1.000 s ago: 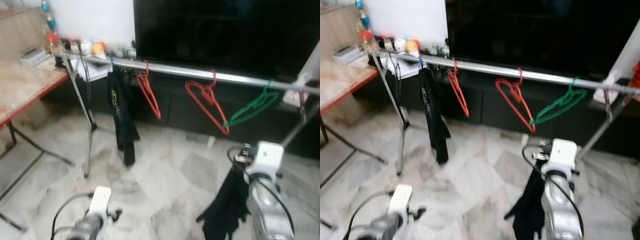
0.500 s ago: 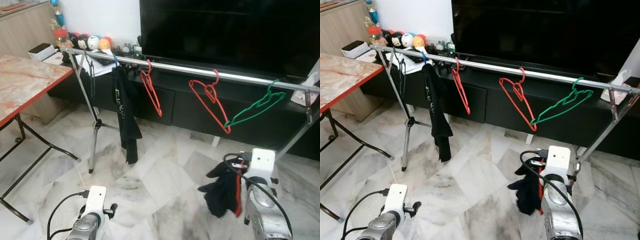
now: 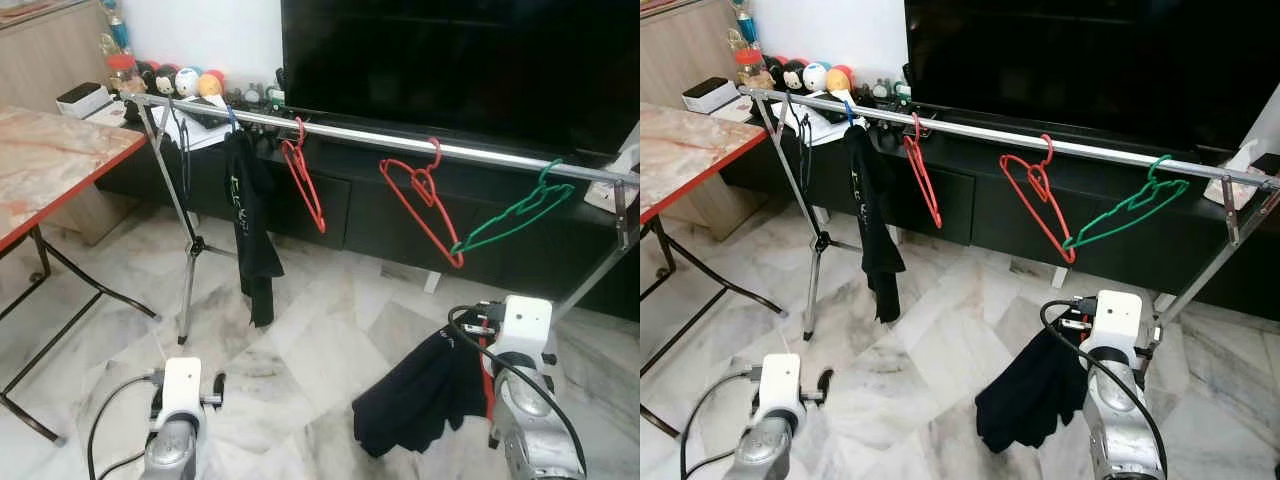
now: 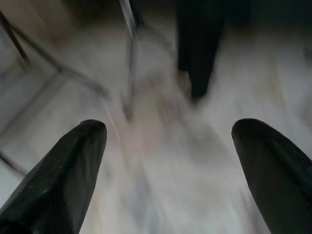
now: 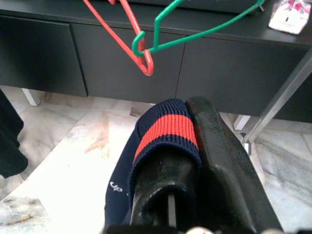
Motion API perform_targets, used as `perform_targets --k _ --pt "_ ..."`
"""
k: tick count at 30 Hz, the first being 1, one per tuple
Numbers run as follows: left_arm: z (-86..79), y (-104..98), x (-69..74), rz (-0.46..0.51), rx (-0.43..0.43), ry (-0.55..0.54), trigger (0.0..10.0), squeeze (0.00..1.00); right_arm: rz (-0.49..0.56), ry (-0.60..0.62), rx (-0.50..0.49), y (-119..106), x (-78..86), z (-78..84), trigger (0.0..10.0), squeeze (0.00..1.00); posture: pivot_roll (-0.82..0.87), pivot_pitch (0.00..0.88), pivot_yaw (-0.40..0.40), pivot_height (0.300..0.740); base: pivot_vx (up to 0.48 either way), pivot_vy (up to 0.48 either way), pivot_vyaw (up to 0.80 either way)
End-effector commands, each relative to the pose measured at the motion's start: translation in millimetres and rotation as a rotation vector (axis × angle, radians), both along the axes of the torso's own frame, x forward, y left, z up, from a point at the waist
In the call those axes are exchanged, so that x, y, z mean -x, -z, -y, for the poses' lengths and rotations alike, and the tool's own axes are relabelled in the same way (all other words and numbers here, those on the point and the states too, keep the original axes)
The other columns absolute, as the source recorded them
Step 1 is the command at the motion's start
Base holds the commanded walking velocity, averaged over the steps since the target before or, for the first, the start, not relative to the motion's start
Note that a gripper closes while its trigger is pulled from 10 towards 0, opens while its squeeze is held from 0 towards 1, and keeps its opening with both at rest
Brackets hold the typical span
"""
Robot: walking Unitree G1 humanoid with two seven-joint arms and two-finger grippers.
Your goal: Hang hanger
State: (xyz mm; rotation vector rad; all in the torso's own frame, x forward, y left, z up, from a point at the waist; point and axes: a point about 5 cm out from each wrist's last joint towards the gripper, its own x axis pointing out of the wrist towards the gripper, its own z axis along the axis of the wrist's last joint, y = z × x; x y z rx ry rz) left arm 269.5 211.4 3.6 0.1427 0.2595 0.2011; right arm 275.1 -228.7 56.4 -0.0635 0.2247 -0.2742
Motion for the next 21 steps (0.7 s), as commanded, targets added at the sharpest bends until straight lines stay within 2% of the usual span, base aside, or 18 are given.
perform_targets --k 1,2,4,7,10,13,15,16,18,21 --pt "-10.2 -51.6 -23.9 0.25 -0.108 0.025 10.0 0.0 0.06 -0.006 0.013 -11.2 -1.5 2.0 10.0 0.0 -0.07 0.0 -0.026 0.74 0.0 0.0 0.0" --pt "-10.2 -51.6 -23.9 0.25 -0.108 0.025 10.0 0.0 0.06 -0.006 0.013 -11.2 -1.5 2.0 10.0 0.0 -0.07 0.0 -0.026 0.74 0.0 0.0 0.0" --pt "-8.4 -69.8 -18.9 0.346 -0.14 0.108 10.0 0.0 0.068 -0.018 0.019 -13.4 -0.8 1.4 10.0 0.0 -0.06 0.0 -0.027 0.74 0.0 0.0 0.0" --pt "-6.3 -76.7 -16.4 0.382 -0.131 0.129 10.0 0.0 0.075 -0.021 0.02 -15.4 -0.2 1.5 10.0 0.0 -0.05 0.0 -0.028 0.74 0.0 0.0 0.0" --pt "0.9 -87.2 -10.9 0.427 -0.125 0.168 10.0 0.0 0.087 -0.024 0.019 -19.2 2.3 0.4 10.0 0.0 -0.05 0.0 -0.028 0.74 0.0 0.0 0.0" --pt "16.1 -99.8 -0.8 0.466 -0.133 0.221 10.0 0.0 0.101 -0.034 0.015 -23.0 9.0 -3.7 10.0 0.0 -0.05 0.0 -0.031 0.74 0.0 0.0 0.0" --pt "26.6 -105.2 10.0 0.46 -0.131 0.247 10.0 0.0 0.115 -0.046 0.01 -27.2 14.6 -7.9 10.0 0.0 -0.05 0.0 -0.033 0.74 0.0 0.0 0.0" --pt "26.6 -105.2 10.0 0.46 -0.131 0.247 10.0 0.0 0.115 -0.046 0.01 -27.2 14.6 -7.9 10.0 0.0 -0.05 0.0 -0.033 0.74 0.0 0.0 0.0" --pt "36.7 -101.2 27.4 0.415 -0.134 0.278 10.0 0.0 0.138 -0.074 0.008 -33.9 21.8 -15.6 10.0 0.0 -0.04 0.0 -0.038 0.74 0.0 0.0 0.0" --pt "37.7 -97.2 33.1 0.389 -0.133 0.28 10.0 0.0 0.136 -0.091 0.004 -34.6 24.2 -20.2 10.0 0.0 -0.04 0.0 -0.043 0.74 0.0 0.0 0.0"
